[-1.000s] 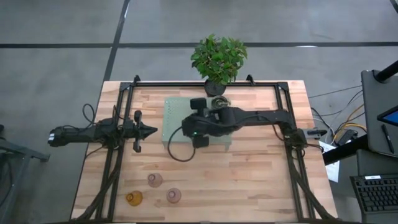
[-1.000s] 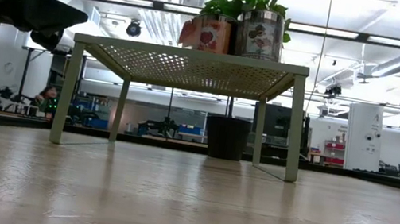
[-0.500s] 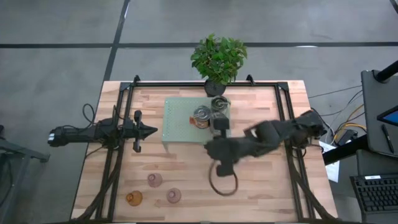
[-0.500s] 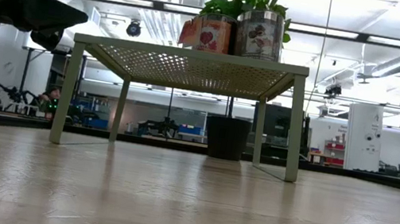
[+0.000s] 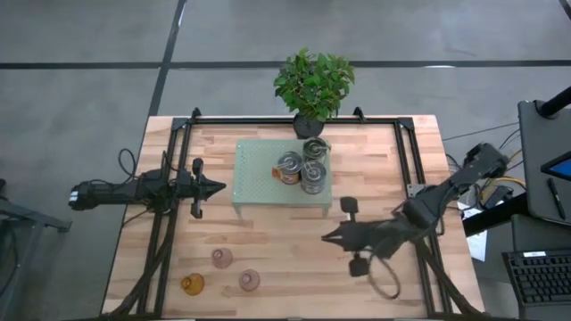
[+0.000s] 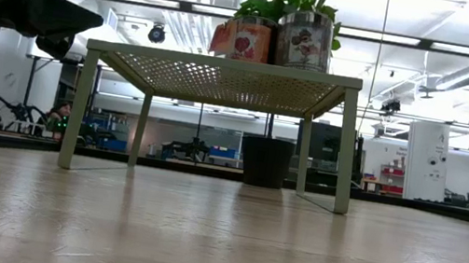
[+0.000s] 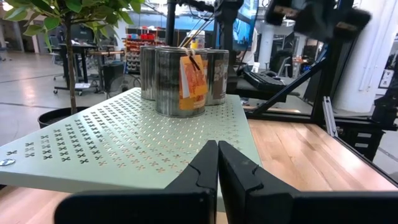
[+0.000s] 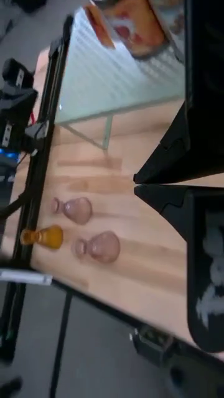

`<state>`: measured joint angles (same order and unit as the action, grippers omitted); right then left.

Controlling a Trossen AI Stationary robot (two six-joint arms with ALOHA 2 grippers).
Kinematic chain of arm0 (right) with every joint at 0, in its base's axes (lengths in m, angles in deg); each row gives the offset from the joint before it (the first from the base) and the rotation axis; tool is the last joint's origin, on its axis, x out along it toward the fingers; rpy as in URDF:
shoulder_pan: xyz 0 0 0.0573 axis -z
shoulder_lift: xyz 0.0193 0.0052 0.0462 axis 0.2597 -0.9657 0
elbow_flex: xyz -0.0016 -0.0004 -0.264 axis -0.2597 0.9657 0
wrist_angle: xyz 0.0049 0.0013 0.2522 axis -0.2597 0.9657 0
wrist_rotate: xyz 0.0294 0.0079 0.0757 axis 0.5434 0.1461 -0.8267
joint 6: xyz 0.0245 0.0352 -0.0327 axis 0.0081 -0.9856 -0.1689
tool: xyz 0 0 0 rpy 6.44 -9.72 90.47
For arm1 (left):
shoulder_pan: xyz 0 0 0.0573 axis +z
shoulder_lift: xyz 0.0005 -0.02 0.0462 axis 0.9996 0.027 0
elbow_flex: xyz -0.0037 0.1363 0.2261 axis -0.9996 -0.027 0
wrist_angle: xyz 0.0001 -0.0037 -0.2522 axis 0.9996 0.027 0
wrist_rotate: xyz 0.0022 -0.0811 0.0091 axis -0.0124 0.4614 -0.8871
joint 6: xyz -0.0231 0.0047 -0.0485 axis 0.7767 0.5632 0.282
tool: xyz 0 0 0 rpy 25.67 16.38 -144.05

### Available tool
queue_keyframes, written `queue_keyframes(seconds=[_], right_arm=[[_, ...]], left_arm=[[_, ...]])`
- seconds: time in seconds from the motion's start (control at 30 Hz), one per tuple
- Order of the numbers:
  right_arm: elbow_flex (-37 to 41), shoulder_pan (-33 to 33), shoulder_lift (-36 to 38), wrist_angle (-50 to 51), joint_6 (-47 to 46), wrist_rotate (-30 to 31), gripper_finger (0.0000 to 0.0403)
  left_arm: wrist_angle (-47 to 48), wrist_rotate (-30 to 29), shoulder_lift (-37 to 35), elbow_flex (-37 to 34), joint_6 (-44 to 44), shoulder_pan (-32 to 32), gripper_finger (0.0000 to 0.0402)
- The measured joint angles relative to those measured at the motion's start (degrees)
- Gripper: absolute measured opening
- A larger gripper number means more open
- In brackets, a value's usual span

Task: Pick & Place candle stick holders
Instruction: Put the pink glass candle holder on the shelf

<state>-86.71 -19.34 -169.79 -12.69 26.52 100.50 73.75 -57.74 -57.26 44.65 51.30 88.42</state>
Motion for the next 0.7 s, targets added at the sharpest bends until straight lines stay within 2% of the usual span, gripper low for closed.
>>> queue_keyframes(seconds=[0.07, 0.33, 0.47, 0.7], right_arm=[[6.49, 0.13, 3.81, -4.87, -0.15, -2.47, 0.0008], [31.45, 2.27, 21.69, -24.38, 3.87, -4.67, 0.0008], [42.03, 7.13, 30.89, -29.41, 3.95, -5.23, 0.0008], [54.51, 18.91, 45.32, -34.26, 5.98, -16.94, 0.0008]], left_arm=[[0.02, 0.00, 0.04, 0.01, 0.00, 0.02, 0.0010], [0.00, 0.00, 0.04, 0.01, 0.01, 0.02, 0.0010], [0.00, 0.00, 0.04, 0.01, 0.01, 0.02, 0.0010], [0.00, 0.00, 0.05, 0.01, 0.01, 0.02, 0.0010]])
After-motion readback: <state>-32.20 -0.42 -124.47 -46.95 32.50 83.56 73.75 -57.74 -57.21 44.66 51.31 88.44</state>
